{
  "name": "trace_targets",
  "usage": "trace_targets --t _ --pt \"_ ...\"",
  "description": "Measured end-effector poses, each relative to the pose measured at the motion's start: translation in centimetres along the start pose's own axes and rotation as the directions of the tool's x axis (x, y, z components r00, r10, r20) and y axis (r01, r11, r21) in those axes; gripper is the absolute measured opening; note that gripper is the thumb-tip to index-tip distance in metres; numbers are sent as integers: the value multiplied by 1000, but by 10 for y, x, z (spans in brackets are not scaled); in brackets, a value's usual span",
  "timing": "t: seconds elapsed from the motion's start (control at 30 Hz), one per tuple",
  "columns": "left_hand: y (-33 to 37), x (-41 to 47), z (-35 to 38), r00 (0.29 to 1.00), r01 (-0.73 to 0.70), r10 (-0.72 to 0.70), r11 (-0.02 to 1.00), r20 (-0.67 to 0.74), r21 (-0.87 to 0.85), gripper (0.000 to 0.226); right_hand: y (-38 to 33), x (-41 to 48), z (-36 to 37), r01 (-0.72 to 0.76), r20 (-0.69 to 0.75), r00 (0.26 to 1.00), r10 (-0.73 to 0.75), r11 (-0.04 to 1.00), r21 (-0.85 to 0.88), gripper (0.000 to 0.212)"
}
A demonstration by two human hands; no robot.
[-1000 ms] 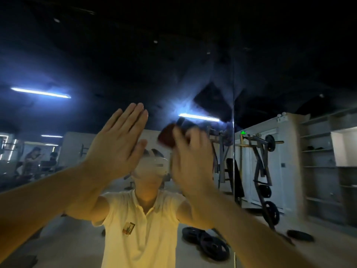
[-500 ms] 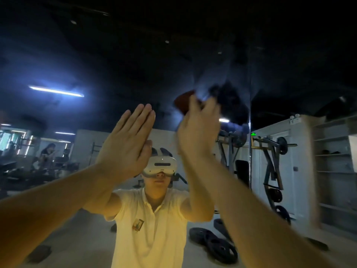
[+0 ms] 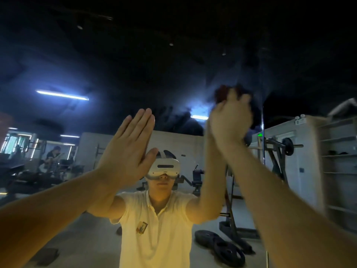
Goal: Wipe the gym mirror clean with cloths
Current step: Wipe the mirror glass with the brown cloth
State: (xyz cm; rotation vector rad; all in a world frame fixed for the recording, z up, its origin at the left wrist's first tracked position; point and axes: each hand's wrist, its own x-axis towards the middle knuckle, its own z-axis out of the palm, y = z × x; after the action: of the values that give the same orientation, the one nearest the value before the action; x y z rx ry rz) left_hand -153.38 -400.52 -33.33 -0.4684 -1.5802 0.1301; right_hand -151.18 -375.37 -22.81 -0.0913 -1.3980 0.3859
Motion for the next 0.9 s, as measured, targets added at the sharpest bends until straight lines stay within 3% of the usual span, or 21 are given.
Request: trace_targets --t 0.13,0.17,0.27,0.3,0.37,0.5,0.57,0.63,0.7,0.8,0.9 --pt "-10 -4 -7 981 127 -146 981 -130 -145 67 -81 -69 11 316 56 943 -329 935 163 41" --pt "-14 -4 -9 970 173 -195 973 -142 -152 67 -87 -82 12 437 84 885 -458 879 190 43" --pt "-14 -3 -9 964 239 -249 966 -98 -104 69 -65 -87 5 775 160 601 -783 620 124 53" --pt "-12 -2 -8 966 243 -248 968 -77 -63 70 -50 -74 2 795 162 585 -795 601 76 56" --pt "-11 -2 -6 969 243 -243 970 -50 2 74 -11 -39 -5 713 157 695 -702 701 -16 57" --pt "-19 -6 -4 976 220 -219 974 -12 60 79 68 6 -20 332 97 943 -319 925 -183 50" --pt "-24 -8 -4 982 188 -190 979 10 75 82 66 -5 -18 60 43 998 -54 984 -165 49" --pt "-28 -11 -7 987 153 -156 986 38 64 82 29 -30 -11 -103 13 994 106 986 -128 53" --pt "-33 -13 -11 990 131 -131 991 43 2 77 -21 -63 -3 -47 38 998 50 995 -83 53" --pt "-36 -15 -21 990 140 -141 982 5 -129 69 -86 -128 -1 223 125 964 -233 971 89 53" --pt "-32 -28 -30 980 173 -186 973 -75 -155 67 -92 -178 -5 545 224 763 -607 789 282 48"
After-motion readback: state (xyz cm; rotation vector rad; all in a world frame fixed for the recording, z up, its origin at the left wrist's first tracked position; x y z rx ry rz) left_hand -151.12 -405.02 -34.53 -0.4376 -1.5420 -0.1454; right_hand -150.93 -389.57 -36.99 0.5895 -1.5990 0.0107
